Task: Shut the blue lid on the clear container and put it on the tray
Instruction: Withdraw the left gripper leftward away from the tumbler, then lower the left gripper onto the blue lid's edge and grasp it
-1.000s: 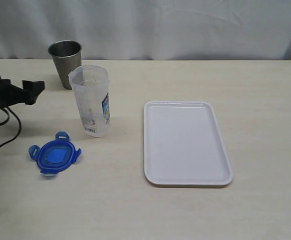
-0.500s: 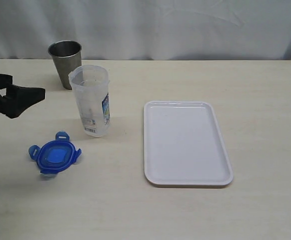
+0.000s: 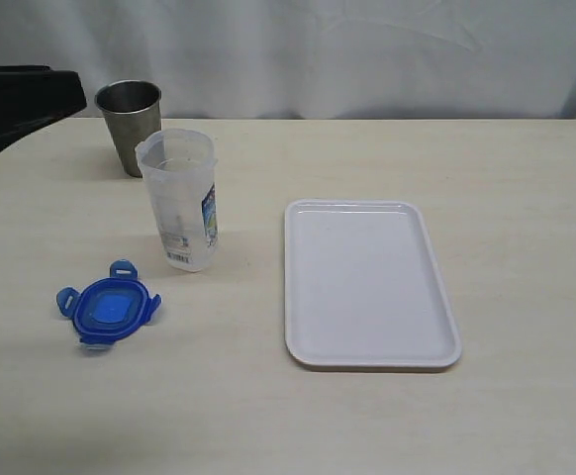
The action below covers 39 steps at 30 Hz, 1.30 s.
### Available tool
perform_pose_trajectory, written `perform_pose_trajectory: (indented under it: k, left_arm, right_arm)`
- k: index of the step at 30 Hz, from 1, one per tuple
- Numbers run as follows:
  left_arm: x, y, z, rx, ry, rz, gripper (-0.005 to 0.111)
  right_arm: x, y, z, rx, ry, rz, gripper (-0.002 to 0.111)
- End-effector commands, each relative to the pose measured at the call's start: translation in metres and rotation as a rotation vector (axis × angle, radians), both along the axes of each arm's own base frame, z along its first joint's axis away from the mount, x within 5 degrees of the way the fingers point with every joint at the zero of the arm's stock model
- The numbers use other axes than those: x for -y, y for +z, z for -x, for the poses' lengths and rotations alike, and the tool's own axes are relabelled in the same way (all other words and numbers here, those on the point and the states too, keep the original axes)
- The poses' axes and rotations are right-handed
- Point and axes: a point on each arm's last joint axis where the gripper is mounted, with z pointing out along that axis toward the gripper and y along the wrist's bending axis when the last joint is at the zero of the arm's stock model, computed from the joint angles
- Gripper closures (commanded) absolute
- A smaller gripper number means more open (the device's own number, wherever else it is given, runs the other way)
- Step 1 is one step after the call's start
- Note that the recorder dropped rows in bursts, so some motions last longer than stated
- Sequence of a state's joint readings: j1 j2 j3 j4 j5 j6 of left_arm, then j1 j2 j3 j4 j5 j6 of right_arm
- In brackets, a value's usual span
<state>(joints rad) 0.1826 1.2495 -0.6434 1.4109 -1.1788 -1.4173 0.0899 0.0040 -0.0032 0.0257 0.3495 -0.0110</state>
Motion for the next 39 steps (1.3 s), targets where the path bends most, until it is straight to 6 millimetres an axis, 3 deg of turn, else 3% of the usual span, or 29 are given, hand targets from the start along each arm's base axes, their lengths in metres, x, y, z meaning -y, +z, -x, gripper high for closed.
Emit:
perform_pose_trajectory:
  k: [1, 2, 4, 6, 9, 11, 15, 18, 20, 25, 32, 35, 39]
  left_arm:
    - [-0.037, -0.006, -0.023, -0.184, 0.558, -0.096, 0.004]
    - [-0.057, -0.006, -0.030, -0.240, 0.782, -0.135, 0.004]
    - [-0.084, 0.000, -0.036, -0.273, 1.066, -0.203, 0.004]
    - [-0.100, 0.006, -0.043, -0.302, 1.230, -0.214, 0.004]
    - [-0.111, 0.013, -0.042, -0.281, 1.322, -0.321, 0.006]
    - [-0.115, 0.014, -0.041, -0.271, 1.340, -0.436, 0.018]
    - [-0.112, 0.013, -0.043, -0.250, 1.269, -0.536, 0.050]
    - [-0.105, 0.012, -0.046, -0.252, 1.204, -0.454, 0.064]
    - [-0.101, 0.008, -0.046, -0.307, 1.193, -0.430, 0.065]
    - [-0.087, -0.014, -0.062, -0.542, 1.014, -0.614, 0.065]
    - [-0.053, -0.046, -0.098, -0.981, 0.450, -0.599, 0.065]
    - [-0.039, -0.071, -0.101, -0.997, 0.286, -0.606, 0.065]
    - [-0.022, -0.105, -0.101, -0.993, 0.239, -0.659, 0.065]
  right_arm:
    - [0.001, -0.001, 0.000, 0.004, -0.008, 0.003, 0.104]
    - [0.001, -0.001, 0.000, 0.004, -0.008, 0.003, 0.104]
    - [0.001, -0.001, 0.000, 0.004, -0.008, 0.003, 0.104]
    - [0.001, -0.001, 0.000, 0.004, -0.008, 0.003, 0.104]
    - [0.001, -0.001, 0.000, 0.004, -0.008, 0.003, 0.104]
    - [0.001, -0.001, 0.000, 0.004, -0.008, 0.003, 0.104]
    - [0.001, -0.001, 0.000, 0.004, -0.008, 0.003, 0.104]
    - [0.001, -0.001, 0.000, 0.004, -0.008, 0.003, 0.104]
    - [0.001, -0.001, 0.000, 0.004, -0.008, 0.003, 0.104]
    - [0.001, -0.001, 0.000, 0.004, -0.008, 0.003, 0.104]
    - [0.001, -0.001, 0.000, 0.004, -0.008, 0.003, 0.104]
    - [0.001, -0.001, 0.000, 0.004, -0.008, 0.003, 0.104]
    - [0.001, -0.001, 0.000, 0.004, -0.008, 0.003, 0.104]
